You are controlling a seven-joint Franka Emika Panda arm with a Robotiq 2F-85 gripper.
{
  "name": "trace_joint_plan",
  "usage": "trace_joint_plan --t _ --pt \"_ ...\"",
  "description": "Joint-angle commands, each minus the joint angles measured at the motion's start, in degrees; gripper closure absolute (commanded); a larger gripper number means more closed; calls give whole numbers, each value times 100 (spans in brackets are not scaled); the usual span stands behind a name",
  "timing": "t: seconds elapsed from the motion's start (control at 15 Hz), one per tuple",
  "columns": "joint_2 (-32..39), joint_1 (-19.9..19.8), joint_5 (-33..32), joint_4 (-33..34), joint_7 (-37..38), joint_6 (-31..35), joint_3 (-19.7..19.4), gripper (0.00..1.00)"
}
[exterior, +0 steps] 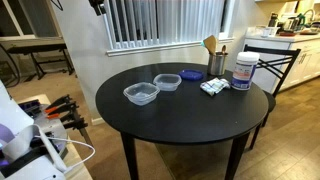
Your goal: Stack up the two lunchboxes on the table
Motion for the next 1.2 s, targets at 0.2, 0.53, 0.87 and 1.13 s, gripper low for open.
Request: trace_joint_plan --t 0.2,0.53,0.87,1.13 --pt "20 162 -63 12 46 -18 -149 0" --pt "83 416 497 -270 -334 615 -445 0" --pt "633 500 1130 -299 -1696 1413 -1089 0" --pt "1119 402 1863 -212 -3246 1528 -1781 0"
